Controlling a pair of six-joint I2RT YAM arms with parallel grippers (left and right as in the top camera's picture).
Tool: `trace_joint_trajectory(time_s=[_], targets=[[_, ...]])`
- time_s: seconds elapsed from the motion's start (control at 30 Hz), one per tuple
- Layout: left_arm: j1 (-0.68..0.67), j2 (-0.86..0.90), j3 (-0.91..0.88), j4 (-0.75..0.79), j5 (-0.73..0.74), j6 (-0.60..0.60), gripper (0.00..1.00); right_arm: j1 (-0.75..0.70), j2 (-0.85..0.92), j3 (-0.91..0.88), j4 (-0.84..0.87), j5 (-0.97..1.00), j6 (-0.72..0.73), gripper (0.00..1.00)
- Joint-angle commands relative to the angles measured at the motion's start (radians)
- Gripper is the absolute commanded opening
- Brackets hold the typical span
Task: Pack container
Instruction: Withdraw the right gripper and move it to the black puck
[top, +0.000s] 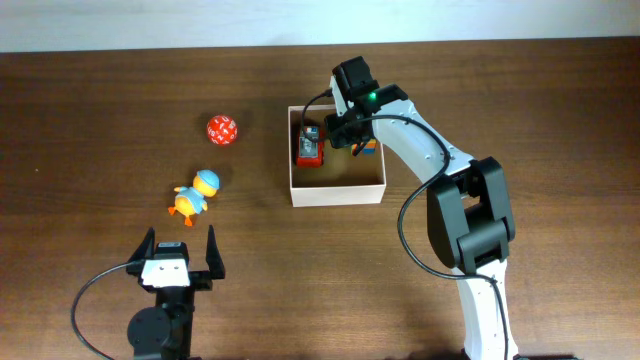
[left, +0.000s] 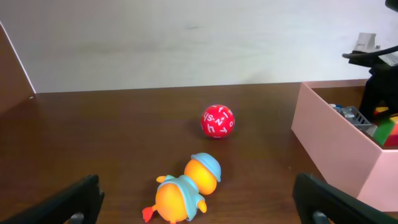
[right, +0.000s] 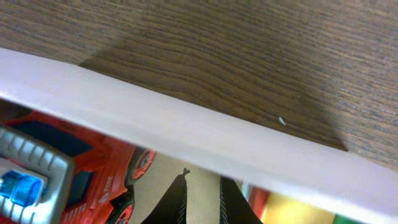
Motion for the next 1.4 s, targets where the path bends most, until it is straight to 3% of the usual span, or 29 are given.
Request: trace_joint_trajectory(time_s=[0.0,0.2,0.37,0.43,0.6,0.7,0.83,1.13,1.37], targets=[[0.005,-0.008,-0.005,-0.002,-0.002,0.016,0.99,-0.005,-0.002,0.017,0.005,-0.05,-0.04,0.13],[0.005,-0.008,-0.005,-0.002,-0.002,0.016,0.99,-0.003,-0.016,0.119,-0.102,-0.089,-0.04,0.15],[0.005,-0.008,-0.005,-0.002,-0.002,0.016,0.99,0.008,-0.018,0.375,-0.353,-0.072,-0.062,0.2],[0.005,-0.008,-0.005,-0.002,-0.002,0.016,0.99,0.007,-0.019,0.499,-0.485,-0.032,-0.061,0.28],[0.005,-0.008,-0.005,-0.002,-0.002,0.016,0.99,-0.02,-0.019,0.686,-0.71,0.111,-0.061,0.72],[0.005,-0.008,-0.005,-0.002,-0.002,0.016,0.99,-0.057,-0.019,0.747,-0.804,0.113,-0.061,0.85],[0.005,-0.008,-0.005,-0.002,-0.002,0.016,0.99,-0.132,-0.019,0.79,-0.964,0.121,-0.058,0.81],[0.005,-0.008,-0.005,-0.002,-0.002,0.016,0.99,-0.177,-0.213,0.698,-0.964,0.103,-0.031,0.81],[0.005,-0.008,-0.005,-0.002,-0.002,0.016,0.99,-0.177,-0.477,0.336,-0.964,0.203,0.067,0.89]])
